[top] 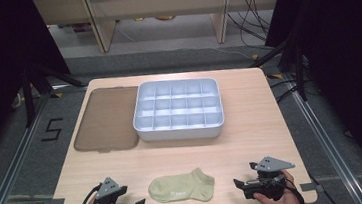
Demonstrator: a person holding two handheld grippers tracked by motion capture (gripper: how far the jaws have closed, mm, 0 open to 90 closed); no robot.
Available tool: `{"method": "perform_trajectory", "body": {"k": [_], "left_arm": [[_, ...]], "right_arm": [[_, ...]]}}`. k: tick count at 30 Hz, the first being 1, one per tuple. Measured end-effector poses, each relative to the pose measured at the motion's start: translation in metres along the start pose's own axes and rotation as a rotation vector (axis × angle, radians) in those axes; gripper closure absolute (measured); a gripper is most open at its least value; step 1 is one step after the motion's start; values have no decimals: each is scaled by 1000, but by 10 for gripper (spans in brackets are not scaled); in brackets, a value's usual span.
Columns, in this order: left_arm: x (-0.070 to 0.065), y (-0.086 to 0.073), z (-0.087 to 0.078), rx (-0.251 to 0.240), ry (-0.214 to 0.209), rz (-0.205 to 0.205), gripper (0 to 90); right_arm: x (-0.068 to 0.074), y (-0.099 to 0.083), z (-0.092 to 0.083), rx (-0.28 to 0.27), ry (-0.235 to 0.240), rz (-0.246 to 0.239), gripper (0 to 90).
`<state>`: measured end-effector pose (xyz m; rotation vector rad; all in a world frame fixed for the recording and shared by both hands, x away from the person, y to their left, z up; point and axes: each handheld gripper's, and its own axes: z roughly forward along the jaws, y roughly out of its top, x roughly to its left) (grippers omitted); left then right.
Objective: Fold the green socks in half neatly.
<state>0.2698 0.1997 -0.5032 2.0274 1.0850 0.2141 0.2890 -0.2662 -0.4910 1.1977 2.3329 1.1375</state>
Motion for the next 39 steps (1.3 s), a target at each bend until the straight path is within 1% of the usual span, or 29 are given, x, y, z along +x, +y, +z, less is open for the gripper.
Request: {"method": "perform_trajectory", "body": {"k": [1,2,3,5,6,7,9,10,12,13,14,17,19,20,21,22,23,24,25,27,29,30,32,33,34,35,37,38,39], "left_arm": [[0,-1,1,-18,9,-12,165],[1,-1,1,-10,2,-22,166],[0,-1,2,-31,1,-46,166],[0,-1,3,-31,1,-45,165],[1,-1,1,-10,2,-18,166],[2,0,1,-2,4,-7,165],[1,0,1,-2,5,-5,166],[1,0,2,-6,7,-12,167],[1,1,2,0,5,-10,168],[1,1,2,3,1,-9,170],[1,1,2,3,1,-9,172],[0,2,4,-17,-7,-23,171],[-3,2,7,-53,-23,-59,162],[-3,3,7,-47,-21,-53,159],[-2,4,7,-35,-14,-27,159],[-2,5,8,-25,-16,-20,158],[-3,6,10,-30,-9,-21,158],[-3,7,11,-12,-6,-8,159],[-4,8,14,-17,-9,-22,158],[-4,10,17,9,-13,-3,159],[-5,13,22,10,-8,8,161],[-6,14,24,14,2,14,163],[-7,17,26,22,8,35,170],[-7,18,27,22,7,34,170],[-7,19,28,24,9,38,171],[-7,20,30,28,8,35,177],[-9,23,34,30,0,31,211],[-9,25,35,40,10,45,236],[-10,26,36,33,-4,45,254]], "right_arm": [[-1,0,1,1,9,-18,168],[-1,0,0,1,4,-12,168],[-1,-1,0,0,0,-7,171],[-3,-1,1,7,5,-10,177],[-2,-1,0,10,-21,-13,177],[-2,-1,1,11,3,-8,179],[0,-1,0,4,-7,8,188],[0,-1,0,-1,-30,-16,190],[1,-1,0,1,-13,-14,200],[4,-1,-1,10,-19,17,203],[3,-1,0,6,-18,1,204],[1,0,0,-1,-17,-24,208],[2,0,0,-3,-16,-26,230],[2,0,1,-5,-4,-24,272],[3,0,0,0,-8,-36,283],[3,0,0,-5,-11,-52,281],[4,0,1,2,2,-45,281],[3,0,2,-9,-1,-59,281],[5,0,2,-7,4,-45,282],[6,0,3,-6,10,-40,287],[4,2,4,-4,19,-66,287],[6,1,5,0,6,-41,287],[5,2,5,-2,32,-57,286],[6,2,5,-10,7,-58,285],[6,2,6,-11,5,-66,284],[6,2,7,-12,18,-66,282],[7,2,5,-3,4,-66,282],[7,2,5,-9,9,-66,282],[7,3,5,-12,12,-70,281]]}}
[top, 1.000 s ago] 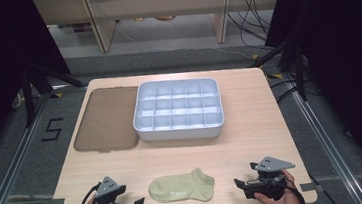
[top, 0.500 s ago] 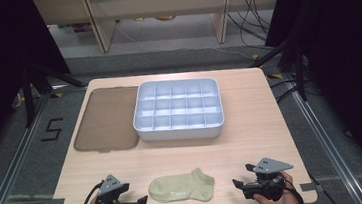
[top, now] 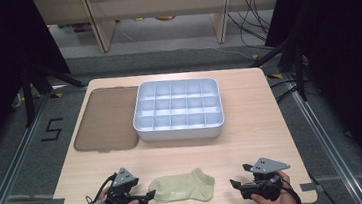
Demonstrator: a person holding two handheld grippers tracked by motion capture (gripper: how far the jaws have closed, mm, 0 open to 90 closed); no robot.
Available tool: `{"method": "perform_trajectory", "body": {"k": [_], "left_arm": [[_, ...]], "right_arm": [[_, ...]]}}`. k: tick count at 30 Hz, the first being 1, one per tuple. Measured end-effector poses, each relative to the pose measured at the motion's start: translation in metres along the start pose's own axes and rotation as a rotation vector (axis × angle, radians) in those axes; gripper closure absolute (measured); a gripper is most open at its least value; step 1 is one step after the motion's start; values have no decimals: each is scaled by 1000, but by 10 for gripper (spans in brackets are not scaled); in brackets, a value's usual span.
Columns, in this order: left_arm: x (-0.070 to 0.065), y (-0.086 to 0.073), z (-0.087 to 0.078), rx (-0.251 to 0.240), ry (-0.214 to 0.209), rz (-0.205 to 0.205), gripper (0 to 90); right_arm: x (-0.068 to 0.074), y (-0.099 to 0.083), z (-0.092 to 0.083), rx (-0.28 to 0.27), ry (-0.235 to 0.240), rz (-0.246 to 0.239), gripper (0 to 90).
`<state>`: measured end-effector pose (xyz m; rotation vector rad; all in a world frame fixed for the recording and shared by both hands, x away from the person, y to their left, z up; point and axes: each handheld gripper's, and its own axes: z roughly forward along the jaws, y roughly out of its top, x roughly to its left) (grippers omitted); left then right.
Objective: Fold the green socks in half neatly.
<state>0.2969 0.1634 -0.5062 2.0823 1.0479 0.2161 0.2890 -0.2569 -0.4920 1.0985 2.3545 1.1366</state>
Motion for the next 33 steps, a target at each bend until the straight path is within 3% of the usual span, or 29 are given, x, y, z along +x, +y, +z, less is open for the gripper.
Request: {"method": "perform_trajectory", "body": {"k": [2,4,8,9,10,11,13,15,20,28,30,31,33], "left_arm": [[-2,3,2,-2,6,1,282],[-2,3,4,19,-1,21,317],[-4,3,8,40,10,23,358],[-4,2,8,44,4,25,363],[-4,2,8,49,6,28,366],[-4,3,10,52,11,25,374],[-5,3,10,66,4,37,396],[-6,3,12,58,6,50,419],[-12,2,14,42,26,87,529],[-16,-2,15,1,7,33,737],[-16,-1,13,-2,31,65,765],[-16,-1,13,-6,29,47,774],[-16,0,11,-5,16,69,791]], "right_arm": [[1,0,-1,8,2,14,279],[0,0,0,-2,-3,-2,277],[1,0,1,-3,1,-2,275],[0,1,1,0,36,-12,275],[1,0,1,7,12,6,275],[2,1,1,5,2,-6,275],[2,0,1,-1,5,-11,275],[5,0,1,5,7,13,275],[2,1,0,-2,23,0,275],[4,2,-1,-29,33,-14,311],[4,3,0,-26,80,-26,345],[4,3,1,-28,95,-32,353],[7,3,2,-31,90,-30,369]]}}
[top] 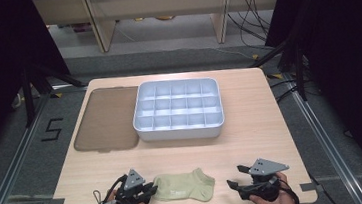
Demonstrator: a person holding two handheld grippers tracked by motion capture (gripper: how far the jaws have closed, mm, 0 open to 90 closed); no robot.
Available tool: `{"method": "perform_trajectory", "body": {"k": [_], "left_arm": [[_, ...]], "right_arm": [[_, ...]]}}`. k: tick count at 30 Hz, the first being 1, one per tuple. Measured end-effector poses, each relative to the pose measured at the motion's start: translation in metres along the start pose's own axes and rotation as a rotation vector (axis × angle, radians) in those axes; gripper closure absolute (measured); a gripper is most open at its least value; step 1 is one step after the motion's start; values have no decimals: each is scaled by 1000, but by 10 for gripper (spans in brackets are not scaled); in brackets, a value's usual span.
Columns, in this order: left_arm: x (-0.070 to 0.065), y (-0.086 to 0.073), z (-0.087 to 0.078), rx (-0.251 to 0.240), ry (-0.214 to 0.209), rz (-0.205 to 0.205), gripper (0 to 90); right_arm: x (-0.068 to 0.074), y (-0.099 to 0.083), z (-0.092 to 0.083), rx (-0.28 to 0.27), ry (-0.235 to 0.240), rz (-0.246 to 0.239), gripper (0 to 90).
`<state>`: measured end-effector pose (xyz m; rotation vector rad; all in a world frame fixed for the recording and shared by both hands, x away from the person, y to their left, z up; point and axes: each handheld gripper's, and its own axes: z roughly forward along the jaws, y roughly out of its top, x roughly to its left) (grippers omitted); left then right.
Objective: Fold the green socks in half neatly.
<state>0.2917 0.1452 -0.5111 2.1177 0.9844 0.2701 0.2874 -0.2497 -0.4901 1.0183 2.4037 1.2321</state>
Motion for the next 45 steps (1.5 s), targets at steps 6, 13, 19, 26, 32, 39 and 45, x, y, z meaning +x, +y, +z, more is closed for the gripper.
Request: {"method": "perform_trajectory", "body": {"k": [6,13,19,26,32,39,45], "left_arm": [[-1,1,-2,3,1,12,821],[-2,3,-4,-12,-1,-3,831],[-3,4,-5,-10,-2,-13,832],[-4,7,-8,-8,-17,18,835],[-4,7,-11,-9,-17,6,837],[-2,8,-13,-6,-5,0,836],[-1,12,-18,-22,-16,-5,836]], "right_arm": [[5,2,4,6,13,-31,379],[11,6,11,1,24,-62,435],[17,13,19,-14,60,-87,511],[21,18,26,3,87,-104,609],[24,20,29,17,106,-106,733],[23,21,31,17,121,-141,887],[26,22,40,35,142,-164,900]]}}
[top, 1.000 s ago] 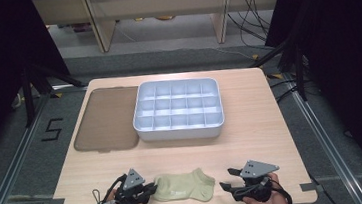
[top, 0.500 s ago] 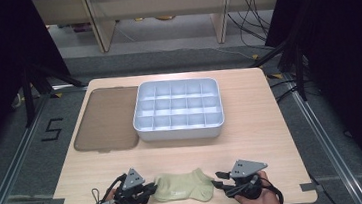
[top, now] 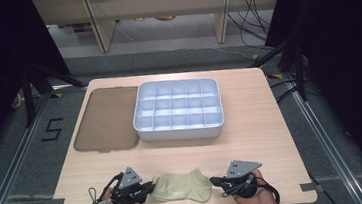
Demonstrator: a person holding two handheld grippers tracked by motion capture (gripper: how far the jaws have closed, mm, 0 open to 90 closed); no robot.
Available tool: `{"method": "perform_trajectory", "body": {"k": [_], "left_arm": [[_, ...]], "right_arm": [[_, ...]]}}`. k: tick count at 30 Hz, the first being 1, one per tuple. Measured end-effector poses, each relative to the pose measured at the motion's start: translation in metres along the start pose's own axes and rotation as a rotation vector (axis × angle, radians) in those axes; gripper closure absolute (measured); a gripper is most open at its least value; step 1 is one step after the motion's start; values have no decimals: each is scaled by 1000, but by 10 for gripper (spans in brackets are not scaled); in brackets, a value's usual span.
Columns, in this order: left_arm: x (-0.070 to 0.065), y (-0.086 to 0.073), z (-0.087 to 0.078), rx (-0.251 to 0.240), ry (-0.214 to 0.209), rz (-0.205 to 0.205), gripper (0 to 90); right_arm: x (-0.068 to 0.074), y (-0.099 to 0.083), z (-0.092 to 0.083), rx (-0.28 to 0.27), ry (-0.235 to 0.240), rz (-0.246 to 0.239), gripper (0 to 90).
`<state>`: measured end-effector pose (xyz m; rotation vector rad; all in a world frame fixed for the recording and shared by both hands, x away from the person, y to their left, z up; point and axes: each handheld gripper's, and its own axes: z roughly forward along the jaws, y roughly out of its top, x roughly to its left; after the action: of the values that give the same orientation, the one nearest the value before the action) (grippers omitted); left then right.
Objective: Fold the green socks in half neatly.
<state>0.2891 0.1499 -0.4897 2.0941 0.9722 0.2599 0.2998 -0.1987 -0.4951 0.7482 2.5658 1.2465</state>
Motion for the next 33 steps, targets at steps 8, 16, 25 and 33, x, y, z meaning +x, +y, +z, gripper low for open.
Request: {"method": "perform_trajectory", "body": {"k": [8,16,25,33], "left_arm": [[-3,12,-7,-23,-16,39,837],[-18,32,-8,-75,-74,49,838],[-36,53,8,-73,-128,84,840],[-45,63,21,-75,-142,94,842]], "right_arm": [[0,7,19,40,19,-7,898],[-5,7,31,91,53,-8,899],[-1,6,35,88,74,4,898],[-1,6,35,86,79,-2,897]]}}
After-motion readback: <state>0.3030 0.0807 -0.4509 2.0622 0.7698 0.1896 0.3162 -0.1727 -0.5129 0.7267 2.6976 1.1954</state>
